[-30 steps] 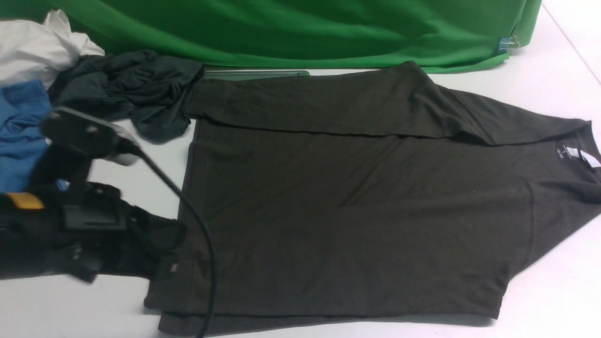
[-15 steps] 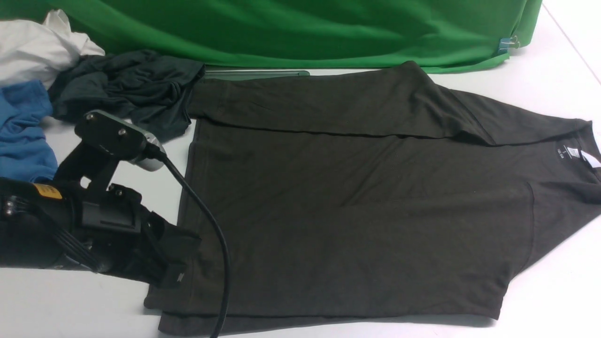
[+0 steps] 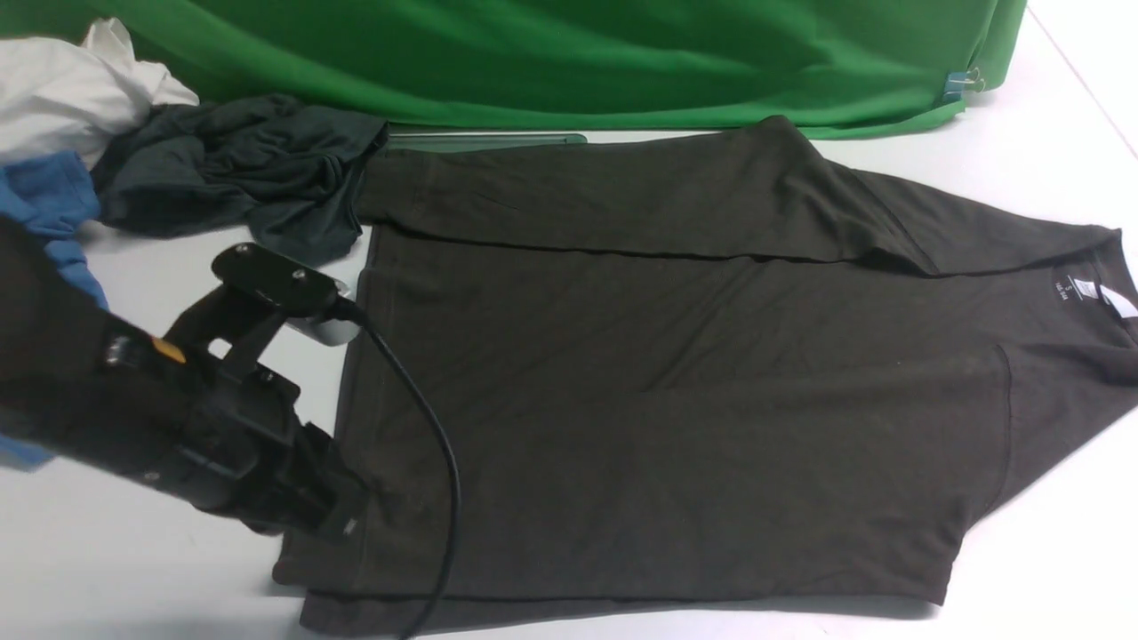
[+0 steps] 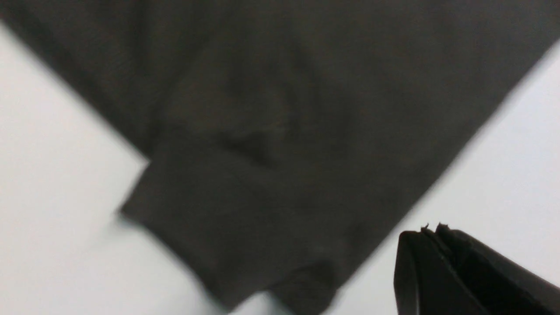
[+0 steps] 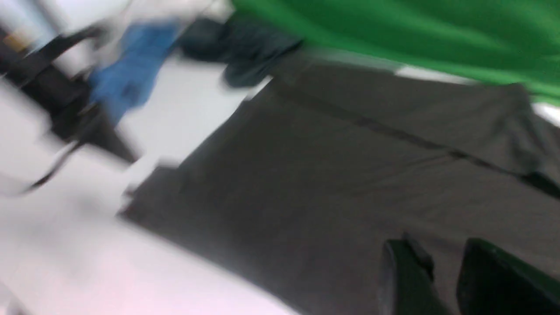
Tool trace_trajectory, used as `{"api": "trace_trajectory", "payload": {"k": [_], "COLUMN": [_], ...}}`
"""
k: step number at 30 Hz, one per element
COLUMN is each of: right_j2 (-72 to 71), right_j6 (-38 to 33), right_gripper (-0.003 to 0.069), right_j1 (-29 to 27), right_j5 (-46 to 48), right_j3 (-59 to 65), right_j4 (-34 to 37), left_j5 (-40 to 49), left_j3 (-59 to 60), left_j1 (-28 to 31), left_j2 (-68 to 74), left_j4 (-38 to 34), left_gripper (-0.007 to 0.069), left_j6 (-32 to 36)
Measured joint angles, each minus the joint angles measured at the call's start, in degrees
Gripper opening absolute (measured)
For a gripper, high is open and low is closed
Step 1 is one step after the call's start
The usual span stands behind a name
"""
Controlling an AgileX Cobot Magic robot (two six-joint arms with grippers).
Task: Fold a long-sleeved shirt on a white desktop.
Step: 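Grasp the left edge of the dark T-shirt lying flat on the table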
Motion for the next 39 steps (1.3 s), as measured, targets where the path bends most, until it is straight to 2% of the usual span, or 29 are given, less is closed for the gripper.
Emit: {"api": "trace_trajectory", "payload": {"k": [4,7,12,17,22,28,34,37,39], "right_j2": [1.58,1.78,1.78,1.78,1.78,1.78,1.78,1.78,1.78], "right_j6": [-0.90,-0.95,-0.97,-0.97,-0.97,-0.97,-0.91,-0.91,-0.91], "right_gripper": [0.0197,0.0199,0.0206,0.0209,0.0210,0.0209,0.0218,0.0220,0.0220], "right_j1": [3.79,5.92,6.51,6.51,6.51,6.51,6.51,6.51,6.51], "right_j5": [0.33,0.28,-0.40,-0.50,-1.09,-1.66,-1.99,-2.06,-2.13], "right_j3": [-0.79,-0.79,-0.79,-0.79,-0.79,-0.79,-0.79,-0.79,-0.79], "right_j4": [-1.21,-1.89,-1.98,-1.98,-1.98,-1.98,-1.98,-1.98,-1.98], "left_j5": [-4.75,-8.47,-10.78,-15.36,-18.85,-16.64,-15.90,-14.58,-12.81], "left_j3": [0.00,-0.26,-1.27,-1.32,-1.37,-1.75,-1.99,-2.20,-2.30], "left_j1": [2.81,5.11,6.60,6.60,6.60,6.62,6.62,6.62,6.62], "left_j2": [5.65,10.53,16.99,18.24,18.32,20.56,20.89,21.00,21.00], "left_j4": [4.03,4.96,6.45,7.13,7.02,5.68,5.35,4.77,4.34], "left_gripper": [0.0064,0.0141,0.0323,0.0424,0.0430,0.0386,0.0373,0.0324,0.0259], "left_j6": [-0.46,0.12,1.12,1.70,4.66,6.69,6.96,6.91,6.91]}}
